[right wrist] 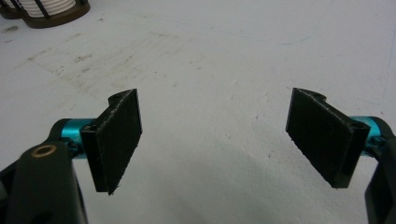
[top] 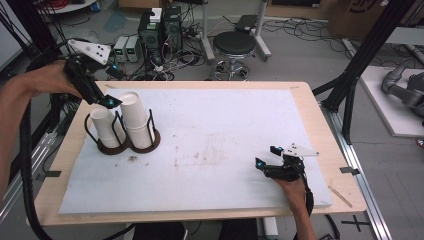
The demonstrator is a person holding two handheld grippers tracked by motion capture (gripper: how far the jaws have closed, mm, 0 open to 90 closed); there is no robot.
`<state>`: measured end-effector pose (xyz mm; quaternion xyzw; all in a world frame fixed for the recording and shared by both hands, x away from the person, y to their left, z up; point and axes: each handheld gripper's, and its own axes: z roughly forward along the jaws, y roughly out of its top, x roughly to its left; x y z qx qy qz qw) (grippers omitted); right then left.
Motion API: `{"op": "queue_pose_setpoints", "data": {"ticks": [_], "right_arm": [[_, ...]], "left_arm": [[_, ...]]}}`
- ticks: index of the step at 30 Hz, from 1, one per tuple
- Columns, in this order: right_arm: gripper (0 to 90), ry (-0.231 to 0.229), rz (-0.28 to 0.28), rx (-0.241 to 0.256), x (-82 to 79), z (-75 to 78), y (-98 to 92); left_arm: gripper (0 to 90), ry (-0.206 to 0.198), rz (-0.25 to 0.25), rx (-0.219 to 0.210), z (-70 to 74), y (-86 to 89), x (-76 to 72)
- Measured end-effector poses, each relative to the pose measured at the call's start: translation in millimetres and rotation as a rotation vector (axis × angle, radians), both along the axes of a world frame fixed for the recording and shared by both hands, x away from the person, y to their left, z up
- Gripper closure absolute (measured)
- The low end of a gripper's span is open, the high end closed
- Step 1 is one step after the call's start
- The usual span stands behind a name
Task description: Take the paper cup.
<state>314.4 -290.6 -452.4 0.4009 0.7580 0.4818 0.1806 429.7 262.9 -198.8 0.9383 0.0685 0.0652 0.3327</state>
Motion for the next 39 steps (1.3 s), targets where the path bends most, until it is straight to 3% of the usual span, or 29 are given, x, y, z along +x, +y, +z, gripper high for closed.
{"op": "queue_pose_setpoints", "data": {"ticks": [12,20,28,35,39], "right_arm": [[18.8,0.005,-0.003,-0.005,-0.1,0.1,1.0],[18.8,0.006,-0.003,-0.003,0.1,0.0,0.8],[18.8,0.013,0.000,0.001,0.1,0.1,0.5],[18.8,0.014,-0.002,-0.003,0.3,0.0,0.6],[18.8,0.013,-0.002,-0.004,0.2,0.1,0.6]], "left_arm": [[1.8,0.015,0.001,0.078,-15.5,-5.6,19.2],[1.9,0.053,0.012,0.109,-35.0,-11.3,31.6],[1.9,0.083,0.006,0.138,-53.3,-13.8,35.1],[2.0,0.086,-0.005,0.144,-56.2,-15.7,34.5],[12.4,0.085,-0.007,0.153,-57.2,-16.3,35.2]]}}
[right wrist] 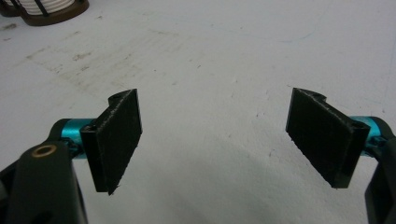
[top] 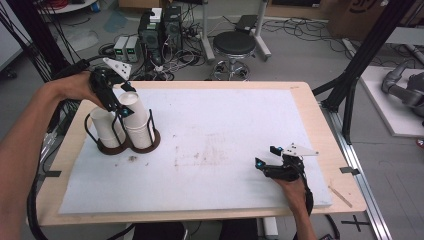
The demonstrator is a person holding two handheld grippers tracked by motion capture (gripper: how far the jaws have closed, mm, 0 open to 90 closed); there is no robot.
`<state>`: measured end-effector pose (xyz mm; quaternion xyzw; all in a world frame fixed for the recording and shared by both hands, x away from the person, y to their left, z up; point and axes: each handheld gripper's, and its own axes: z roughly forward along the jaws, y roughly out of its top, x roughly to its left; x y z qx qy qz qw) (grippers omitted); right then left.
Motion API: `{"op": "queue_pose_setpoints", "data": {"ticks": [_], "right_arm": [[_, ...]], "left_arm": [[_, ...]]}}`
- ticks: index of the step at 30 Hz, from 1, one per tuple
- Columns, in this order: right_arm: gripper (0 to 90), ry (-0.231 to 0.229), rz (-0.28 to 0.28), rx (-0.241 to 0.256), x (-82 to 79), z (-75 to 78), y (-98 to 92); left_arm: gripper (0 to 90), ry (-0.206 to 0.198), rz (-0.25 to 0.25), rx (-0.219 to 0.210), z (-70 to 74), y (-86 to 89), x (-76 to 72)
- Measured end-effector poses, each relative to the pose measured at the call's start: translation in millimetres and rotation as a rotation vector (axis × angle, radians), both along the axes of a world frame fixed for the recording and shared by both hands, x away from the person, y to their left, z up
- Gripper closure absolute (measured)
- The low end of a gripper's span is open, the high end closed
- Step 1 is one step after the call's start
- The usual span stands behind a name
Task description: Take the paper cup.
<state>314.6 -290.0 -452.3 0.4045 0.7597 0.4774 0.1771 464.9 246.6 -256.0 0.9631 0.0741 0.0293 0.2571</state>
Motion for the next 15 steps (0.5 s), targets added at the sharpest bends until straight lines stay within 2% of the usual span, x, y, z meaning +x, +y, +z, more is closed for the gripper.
{"op": "queue_pose_setpoints", "data": {"ticks": [10,13,15], "right_arm": [[18.7,0.001,0.000,0.001,0.1,0.0,-0.1],[18.8,0.002,-0.001,0.004,0.1,0.0,-0.1],[18.7,0.003,-0.001,0.005,0.1,0.0,-0.2]], "left_arm": [[12.6,0.013,0.007,0.014,-1.6,0.2,2.1],[15.6,0.017,-0.001,0.016,-1.9,-0.7,2.1],[20.8,0.028,-0.007,0.016,-2.3,-0.7,2.6]]}}
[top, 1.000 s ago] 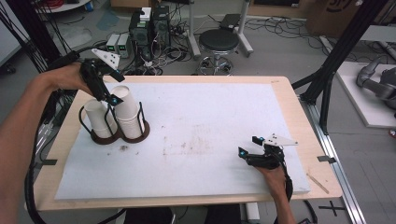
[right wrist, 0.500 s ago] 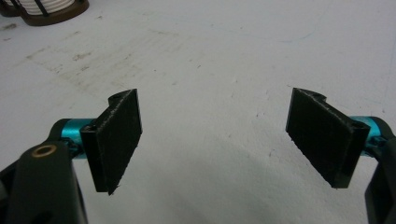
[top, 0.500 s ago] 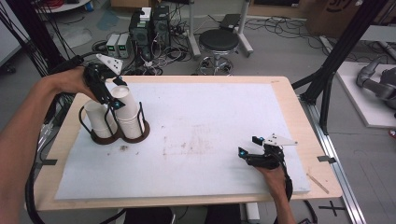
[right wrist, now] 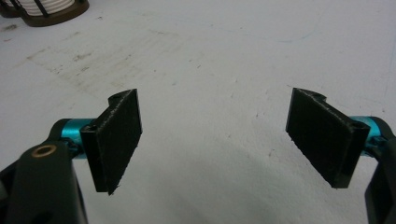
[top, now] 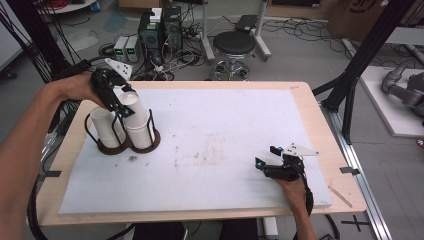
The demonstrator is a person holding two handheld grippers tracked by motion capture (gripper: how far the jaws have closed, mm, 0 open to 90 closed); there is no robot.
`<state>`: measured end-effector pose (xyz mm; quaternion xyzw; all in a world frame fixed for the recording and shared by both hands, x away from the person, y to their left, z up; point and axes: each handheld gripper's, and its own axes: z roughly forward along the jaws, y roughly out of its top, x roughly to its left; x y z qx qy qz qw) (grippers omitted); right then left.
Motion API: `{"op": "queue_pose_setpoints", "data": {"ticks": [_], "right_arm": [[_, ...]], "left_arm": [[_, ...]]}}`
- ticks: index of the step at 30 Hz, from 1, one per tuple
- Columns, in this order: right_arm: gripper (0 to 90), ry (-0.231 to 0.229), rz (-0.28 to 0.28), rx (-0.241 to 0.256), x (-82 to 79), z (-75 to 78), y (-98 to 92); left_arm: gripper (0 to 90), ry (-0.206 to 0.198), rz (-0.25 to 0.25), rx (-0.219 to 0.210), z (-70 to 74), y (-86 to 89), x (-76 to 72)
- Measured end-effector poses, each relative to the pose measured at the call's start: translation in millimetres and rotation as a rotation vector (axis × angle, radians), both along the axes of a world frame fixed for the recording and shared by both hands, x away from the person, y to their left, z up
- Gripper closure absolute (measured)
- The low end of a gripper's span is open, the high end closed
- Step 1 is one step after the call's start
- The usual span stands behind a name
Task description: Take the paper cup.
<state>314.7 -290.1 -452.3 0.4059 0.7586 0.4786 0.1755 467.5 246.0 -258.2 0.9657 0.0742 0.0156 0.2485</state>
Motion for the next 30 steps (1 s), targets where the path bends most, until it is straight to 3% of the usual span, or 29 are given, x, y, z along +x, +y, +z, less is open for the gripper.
{"op": "queue_pose_setpoints", "data": {"ticks": [6,19,30], "right_arm": [[18.8,-0.003,0.000,-0.001,0.3,-0.1,-0.2],[18.7,-0.005,-0.001,-0.004,0.7,-0.2,-0.2],[18.8,-0.003,-0.001,-0.001,0.6,-0.1,0.0]], "left_arm": [[29.4,0.014,-0.006,-0.002,0.2,0.6,0.7],[31.0,0.034,0.023,-0.014,1.4,3.1,1.2],[31.5,0.023,0.032,-0.032,9.2,5.5,0.3]]}}
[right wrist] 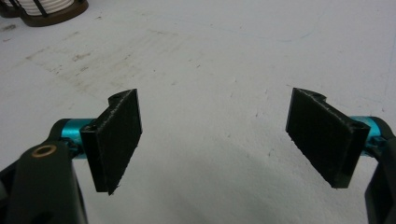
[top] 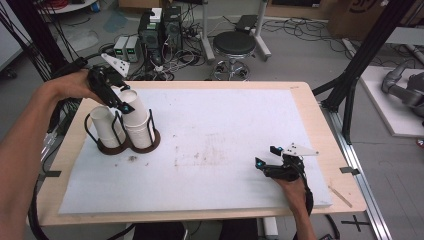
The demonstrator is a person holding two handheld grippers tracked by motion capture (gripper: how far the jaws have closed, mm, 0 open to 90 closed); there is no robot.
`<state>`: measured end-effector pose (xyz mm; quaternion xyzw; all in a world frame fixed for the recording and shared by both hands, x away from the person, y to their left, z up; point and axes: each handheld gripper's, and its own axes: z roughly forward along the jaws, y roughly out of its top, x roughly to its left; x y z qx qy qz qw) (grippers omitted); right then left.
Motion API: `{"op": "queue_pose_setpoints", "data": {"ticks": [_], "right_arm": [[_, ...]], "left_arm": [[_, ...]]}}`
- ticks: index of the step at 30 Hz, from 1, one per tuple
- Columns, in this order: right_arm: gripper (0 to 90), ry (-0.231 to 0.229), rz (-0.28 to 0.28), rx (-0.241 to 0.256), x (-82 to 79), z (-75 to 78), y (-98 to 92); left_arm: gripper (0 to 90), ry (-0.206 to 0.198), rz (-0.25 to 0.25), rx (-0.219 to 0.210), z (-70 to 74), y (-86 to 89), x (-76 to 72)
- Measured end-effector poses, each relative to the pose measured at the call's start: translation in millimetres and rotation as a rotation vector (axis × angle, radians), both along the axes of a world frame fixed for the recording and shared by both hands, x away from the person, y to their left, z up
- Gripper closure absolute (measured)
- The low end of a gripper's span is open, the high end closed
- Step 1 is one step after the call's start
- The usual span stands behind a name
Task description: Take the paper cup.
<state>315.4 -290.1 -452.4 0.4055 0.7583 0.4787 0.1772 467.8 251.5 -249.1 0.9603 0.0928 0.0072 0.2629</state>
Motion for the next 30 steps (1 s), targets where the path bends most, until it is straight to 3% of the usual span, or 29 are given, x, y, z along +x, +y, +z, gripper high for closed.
{"op": "queue_pose_setpoints", "data": {"ticks": [19,30], "right_arm": [[18.8,0.003,-0.001,-0.005,0.3,-0.1,0.3],[18.7,0.005,-0.001,-0.005,0.2,0.0,0.5]], "left_arm": [[32.5,-0.021,0.033,-0.055,14.1,10.4,-3.8],[32.8,-0.043,0.041,-0.086,35.2,9.2,-8.6]]}}
